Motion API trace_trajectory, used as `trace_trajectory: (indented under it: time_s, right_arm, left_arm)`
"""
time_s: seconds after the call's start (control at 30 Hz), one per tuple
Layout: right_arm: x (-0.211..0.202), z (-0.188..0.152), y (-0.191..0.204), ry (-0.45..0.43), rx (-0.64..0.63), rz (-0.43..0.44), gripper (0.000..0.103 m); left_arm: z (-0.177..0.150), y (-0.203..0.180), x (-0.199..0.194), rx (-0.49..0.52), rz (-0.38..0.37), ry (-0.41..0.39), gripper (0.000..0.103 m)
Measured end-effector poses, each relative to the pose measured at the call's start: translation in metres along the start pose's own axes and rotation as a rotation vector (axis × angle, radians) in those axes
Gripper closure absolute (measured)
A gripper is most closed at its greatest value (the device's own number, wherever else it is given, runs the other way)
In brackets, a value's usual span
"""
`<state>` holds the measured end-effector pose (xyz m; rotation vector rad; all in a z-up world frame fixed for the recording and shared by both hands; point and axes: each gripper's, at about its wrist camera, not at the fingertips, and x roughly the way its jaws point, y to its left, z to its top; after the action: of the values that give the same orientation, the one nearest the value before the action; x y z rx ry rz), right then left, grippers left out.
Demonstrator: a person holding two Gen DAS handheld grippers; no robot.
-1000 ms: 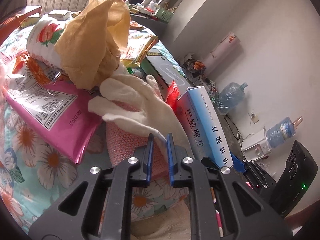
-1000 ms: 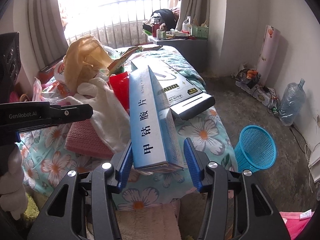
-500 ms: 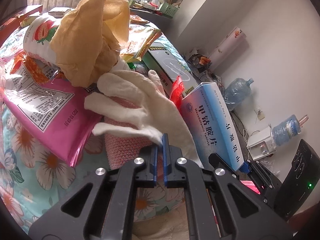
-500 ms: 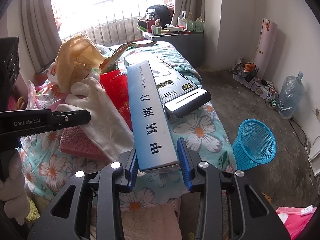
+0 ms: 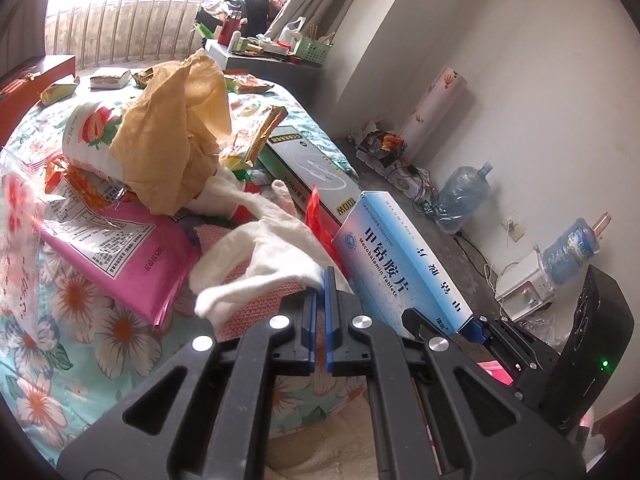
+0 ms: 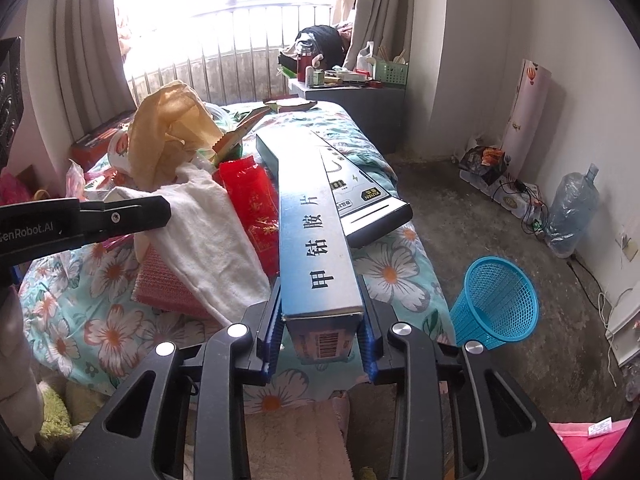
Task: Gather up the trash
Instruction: 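Carry glove and box over the blue wastebasket and open both tools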
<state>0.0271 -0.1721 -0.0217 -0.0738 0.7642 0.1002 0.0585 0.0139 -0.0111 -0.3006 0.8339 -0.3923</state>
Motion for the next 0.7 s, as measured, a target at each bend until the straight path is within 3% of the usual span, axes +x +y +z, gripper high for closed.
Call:
trace_trajectory:
  time_s: [0.7]
  right_arm:
    - [-0.024,0.002,0.001,-0.045,0.010,0.055,0.074]
  left_arm:
    - [-0.005,-0.010,-0.037,0.031,-0.006,-0.088,0.101]
